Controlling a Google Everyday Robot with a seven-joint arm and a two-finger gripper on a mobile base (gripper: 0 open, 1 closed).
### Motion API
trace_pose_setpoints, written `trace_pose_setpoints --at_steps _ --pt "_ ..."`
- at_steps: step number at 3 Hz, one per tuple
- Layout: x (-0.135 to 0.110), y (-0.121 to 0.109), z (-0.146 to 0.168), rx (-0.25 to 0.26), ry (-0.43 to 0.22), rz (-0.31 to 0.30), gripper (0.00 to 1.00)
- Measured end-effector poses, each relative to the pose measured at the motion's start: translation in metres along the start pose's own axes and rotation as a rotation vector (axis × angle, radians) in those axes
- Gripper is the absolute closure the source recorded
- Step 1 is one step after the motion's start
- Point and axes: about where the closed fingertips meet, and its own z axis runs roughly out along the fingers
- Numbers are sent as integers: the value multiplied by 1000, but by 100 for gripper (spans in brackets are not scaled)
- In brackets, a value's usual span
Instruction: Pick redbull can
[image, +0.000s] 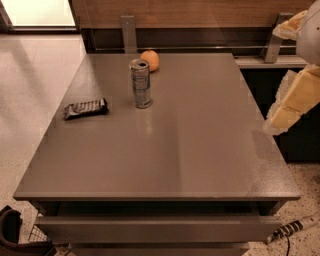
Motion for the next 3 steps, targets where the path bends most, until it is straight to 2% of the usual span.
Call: trace_pose_setpoints --at_steps 2,3 --pt "-54 -36 68 21 -432 66 0" --pt "-93 -40 95 -24 -653 112 0"
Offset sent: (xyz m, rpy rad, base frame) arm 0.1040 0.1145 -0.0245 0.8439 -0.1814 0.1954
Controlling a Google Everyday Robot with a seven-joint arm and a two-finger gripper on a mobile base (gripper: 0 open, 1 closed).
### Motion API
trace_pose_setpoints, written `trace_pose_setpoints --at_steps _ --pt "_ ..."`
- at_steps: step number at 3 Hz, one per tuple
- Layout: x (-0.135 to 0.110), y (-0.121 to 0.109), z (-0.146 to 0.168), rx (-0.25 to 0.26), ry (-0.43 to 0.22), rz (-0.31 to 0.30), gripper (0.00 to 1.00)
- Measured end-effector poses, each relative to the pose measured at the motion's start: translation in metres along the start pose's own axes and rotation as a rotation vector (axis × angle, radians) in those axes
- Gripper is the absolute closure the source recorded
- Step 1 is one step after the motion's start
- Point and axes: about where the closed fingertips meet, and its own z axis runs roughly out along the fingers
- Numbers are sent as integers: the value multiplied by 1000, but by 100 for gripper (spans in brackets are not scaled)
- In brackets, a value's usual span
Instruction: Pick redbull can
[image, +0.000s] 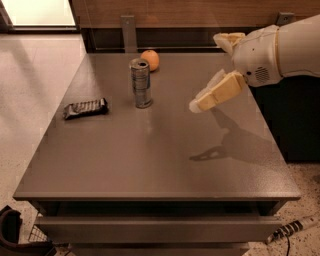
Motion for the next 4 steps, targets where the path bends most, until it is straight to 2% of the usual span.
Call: trace_pose_setpoints --at_steps 1,2,3,4 --pt "-13 2 27 -39 -150 53 0" --pt "-21 4 41 -58 -213 78 0" --pt "-21 4 41 -58 -213 78 0" --pt "-18 -16 67 -64 -278 105 0"
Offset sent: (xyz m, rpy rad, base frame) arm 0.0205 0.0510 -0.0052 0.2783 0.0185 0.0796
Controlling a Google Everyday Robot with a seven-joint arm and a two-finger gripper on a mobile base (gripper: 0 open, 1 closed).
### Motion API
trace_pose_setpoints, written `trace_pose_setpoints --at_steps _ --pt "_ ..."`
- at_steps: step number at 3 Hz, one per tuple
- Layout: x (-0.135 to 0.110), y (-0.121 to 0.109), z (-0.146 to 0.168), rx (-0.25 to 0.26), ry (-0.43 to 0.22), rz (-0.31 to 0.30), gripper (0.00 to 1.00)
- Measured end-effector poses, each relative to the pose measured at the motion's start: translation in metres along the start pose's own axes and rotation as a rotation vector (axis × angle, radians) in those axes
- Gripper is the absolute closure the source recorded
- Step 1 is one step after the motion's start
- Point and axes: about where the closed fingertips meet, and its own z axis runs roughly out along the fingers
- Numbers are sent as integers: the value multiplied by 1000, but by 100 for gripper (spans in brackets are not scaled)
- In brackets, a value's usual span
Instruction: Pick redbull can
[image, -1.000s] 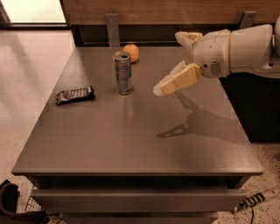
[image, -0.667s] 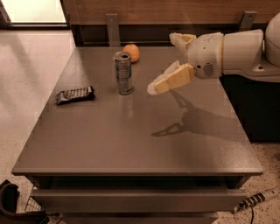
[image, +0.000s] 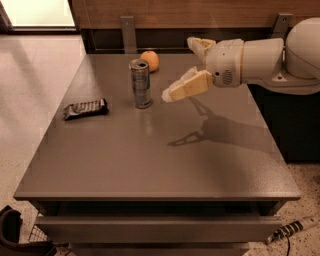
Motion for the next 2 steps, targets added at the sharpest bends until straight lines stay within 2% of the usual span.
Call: trace_pose_setpoints --at_steps 1,2 --pt "10 -25 27 0 -60 29 0" --pt "24 -38 49 5 -113 56 0"
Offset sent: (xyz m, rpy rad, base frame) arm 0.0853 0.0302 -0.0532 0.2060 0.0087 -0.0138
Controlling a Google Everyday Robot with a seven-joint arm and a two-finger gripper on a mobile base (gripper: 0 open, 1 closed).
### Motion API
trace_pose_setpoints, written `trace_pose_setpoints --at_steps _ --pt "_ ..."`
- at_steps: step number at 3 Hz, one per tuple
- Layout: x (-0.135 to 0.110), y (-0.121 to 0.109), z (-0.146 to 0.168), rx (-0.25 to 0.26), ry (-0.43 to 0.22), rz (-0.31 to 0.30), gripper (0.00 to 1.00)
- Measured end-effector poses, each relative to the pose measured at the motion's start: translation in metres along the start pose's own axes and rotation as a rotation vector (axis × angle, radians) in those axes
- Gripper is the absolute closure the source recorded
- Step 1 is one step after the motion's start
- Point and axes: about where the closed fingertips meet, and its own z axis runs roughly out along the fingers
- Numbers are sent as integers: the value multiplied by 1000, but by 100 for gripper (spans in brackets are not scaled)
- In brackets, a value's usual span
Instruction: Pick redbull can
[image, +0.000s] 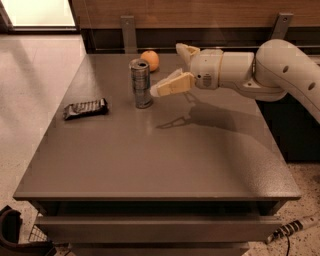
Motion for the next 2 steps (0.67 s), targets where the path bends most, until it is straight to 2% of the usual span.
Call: trace_pose_setpoints --at_steps 2 --pt "39 2 43 -13 -50 58 0"
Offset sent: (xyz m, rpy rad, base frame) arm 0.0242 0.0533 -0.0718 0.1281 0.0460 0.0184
